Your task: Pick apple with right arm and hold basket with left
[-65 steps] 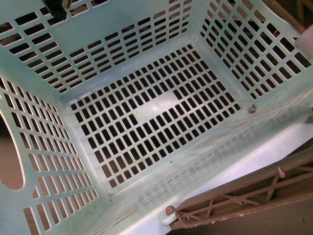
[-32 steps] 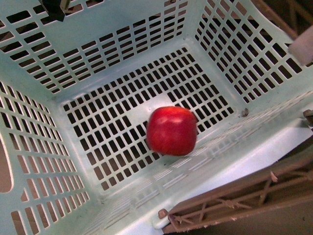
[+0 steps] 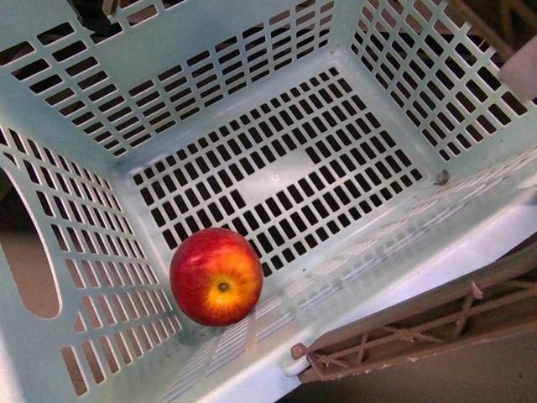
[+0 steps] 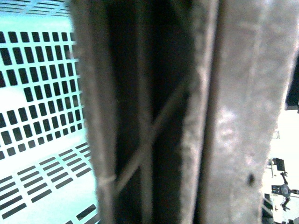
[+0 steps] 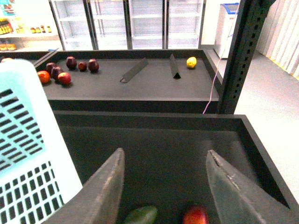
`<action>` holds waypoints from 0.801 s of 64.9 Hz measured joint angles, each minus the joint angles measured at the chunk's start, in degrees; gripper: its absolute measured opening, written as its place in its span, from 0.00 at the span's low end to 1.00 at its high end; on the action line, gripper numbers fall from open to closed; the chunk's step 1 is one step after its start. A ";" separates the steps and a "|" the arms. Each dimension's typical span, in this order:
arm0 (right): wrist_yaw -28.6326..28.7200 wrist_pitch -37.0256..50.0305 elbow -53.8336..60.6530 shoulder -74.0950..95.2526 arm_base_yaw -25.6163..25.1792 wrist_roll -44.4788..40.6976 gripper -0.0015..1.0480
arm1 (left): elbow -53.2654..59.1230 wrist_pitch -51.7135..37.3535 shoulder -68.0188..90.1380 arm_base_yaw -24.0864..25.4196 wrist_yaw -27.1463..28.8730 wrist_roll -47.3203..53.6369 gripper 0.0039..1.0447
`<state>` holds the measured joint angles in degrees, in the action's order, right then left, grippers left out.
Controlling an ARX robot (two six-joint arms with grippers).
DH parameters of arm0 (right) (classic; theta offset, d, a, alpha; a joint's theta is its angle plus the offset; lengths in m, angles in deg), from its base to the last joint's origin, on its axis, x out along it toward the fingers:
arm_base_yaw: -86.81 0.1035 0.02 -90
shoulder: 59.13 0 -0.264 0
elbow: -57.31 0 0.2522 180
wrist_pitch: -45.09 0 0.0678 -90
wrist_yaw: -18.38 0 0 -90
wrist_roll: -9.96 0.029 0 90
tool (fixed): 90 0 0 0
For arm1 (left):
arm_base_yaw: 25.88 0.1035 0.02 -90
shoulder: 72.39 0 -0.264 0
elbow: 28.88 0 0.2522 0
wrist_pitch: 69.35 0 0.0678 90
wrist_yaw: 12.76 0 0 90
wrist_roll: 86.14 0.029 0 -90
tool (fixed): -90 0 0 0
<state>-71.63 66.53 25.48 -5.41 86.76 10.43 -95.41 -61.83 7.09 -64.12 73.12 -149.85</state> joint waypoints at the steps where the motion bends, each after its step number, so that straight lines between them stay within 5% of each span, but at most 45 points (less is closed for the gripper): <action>1: 0.02 0.07 0.37 -0.28 0.00 -0.02 0.42 | 0.00 0.00 0.00 0.00 0.09 0.07 0.13; 16: 0.00 0.24 7.28 -7.06 0.00 -0.20 0.02 | 0.00 0.00 0.00 -0.02 -0.22 0.00 0.13; 52: -0.02 -6.67 14.45 -21.05 0.00 -0.26 0.02 | 0.00 0.00 0.00 0.00 -0.11 0.04 0.13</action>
<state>-71.65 59.86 39.93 -26.46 86.76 10.17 -95.41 -61.83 7.09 -64.12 73.01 -149.80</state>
